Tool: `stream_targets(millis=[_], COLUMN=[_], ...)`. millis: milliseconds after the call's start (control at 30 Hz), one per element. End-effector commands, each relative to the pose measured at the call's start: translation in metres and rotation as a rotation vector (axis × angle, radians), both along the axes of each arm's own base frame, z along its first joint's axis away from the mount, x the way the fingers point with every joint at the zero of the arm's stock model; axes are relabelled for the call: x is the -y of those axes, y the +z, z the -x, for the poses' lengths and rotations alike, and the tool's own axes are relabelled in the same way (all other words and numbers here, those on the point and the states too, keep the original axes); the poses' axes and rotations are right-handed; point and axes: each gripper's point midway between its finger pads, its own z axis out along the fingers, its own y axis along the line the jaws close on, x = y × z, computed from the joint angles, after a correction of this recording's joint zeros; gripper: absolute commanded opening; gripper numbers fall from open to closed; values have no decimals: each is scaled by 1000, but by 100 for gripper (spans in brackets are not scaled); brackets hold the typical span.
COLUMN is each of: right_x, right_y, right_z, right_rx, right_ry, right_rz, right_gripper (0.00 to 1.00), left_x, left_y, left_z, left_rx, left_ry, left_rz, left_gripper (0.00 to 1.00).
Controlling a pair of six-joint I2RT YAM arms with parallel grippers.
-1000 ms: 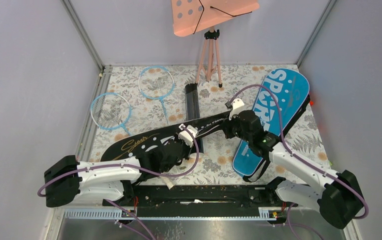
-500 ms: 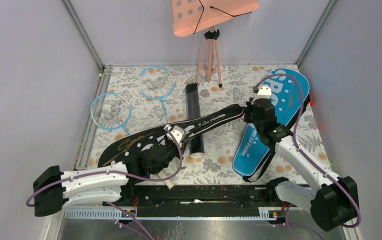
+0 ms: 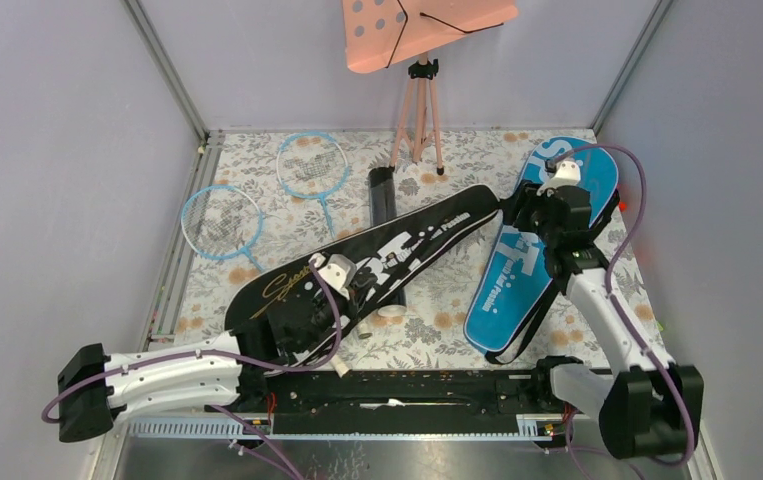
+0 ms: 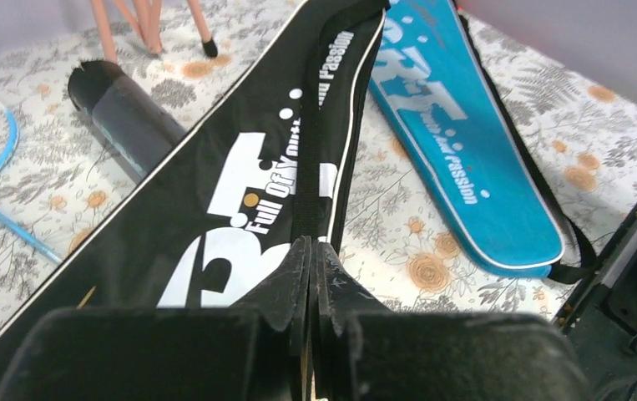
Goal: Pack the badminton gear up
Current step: Zip the racket bag at the center of the board.
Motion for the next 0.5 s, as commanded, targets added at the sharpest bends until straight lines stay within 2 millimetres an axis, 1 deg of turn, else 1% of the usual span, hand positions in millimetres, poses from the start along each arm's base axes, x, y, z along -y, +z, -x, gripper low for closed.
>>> stream_targets(millis=[0,33,67,100,133,200,233,267,300,400,467], right_x=[-22,-32,-48,-67,-86,-129,-148,-164,-180,-229,-257], right_y=[44,43,44,44,43,35,27,21,16,13,6], right_z=[22,30,39,49,57,77,88,98,107,140,164], right_rx=[87,78,91,122,160,256,298,340,376,531,631], right_ry=[166,243,345,463,558,787,910,1026,1127,1447,1669], right_rz=[19,40,75,150,233,461,564,653,709,803,915], right_gripper=[66,75,86,96,99,99,100,100,100,100,100], left_x=[1,0,-3,-7,-13,-37,-52,-69,-86,-132,-162], left_y=[21,21,22,23,24,23,22,18,13,-9,-25], left_z=[-10,-13,-17,-20,-24,-38,-45,-51,-58,-75,-83], left_rx=[-20,-36,-50,-68,-87,-135,-161,-204,-253,-395,-478], left_ry=[71,97,129,164,217,390,481,567,639,789,886], left_rz=[56,57,56,62,69,83,93,98,110,151,190], left_gripper=[4,24,53,87,97,99,99,99,99,99,99])
